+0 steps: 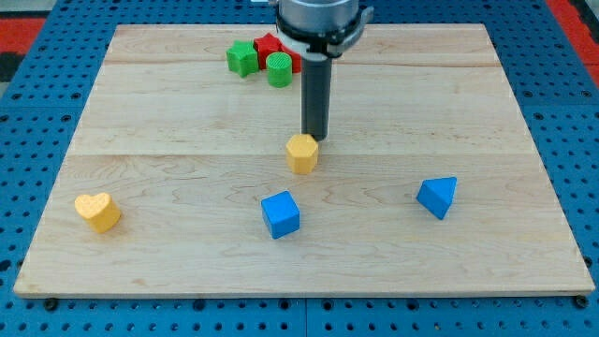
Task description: Slide the yellow hexagon left a bit
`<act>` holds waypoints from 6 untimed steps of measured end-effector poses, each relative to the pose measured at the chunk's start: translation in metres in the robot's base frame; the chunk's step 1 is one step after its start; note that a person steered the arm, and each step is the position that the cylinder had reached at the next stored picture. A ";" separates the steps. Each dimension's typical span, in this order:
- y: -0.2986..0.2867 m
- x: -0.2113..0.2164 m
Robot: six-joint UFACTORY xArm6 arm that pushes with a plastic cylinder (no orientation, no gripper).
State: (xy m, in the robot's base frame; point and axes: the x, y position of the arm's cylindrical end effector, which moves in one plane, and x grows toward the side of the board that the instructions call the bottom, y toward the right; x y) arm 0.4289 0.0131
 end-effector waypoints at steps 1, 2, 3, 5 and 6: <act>0.003 0.023; 0.020 0.041; 0.009 0.059; -0.092 0.065; -0.105 0.071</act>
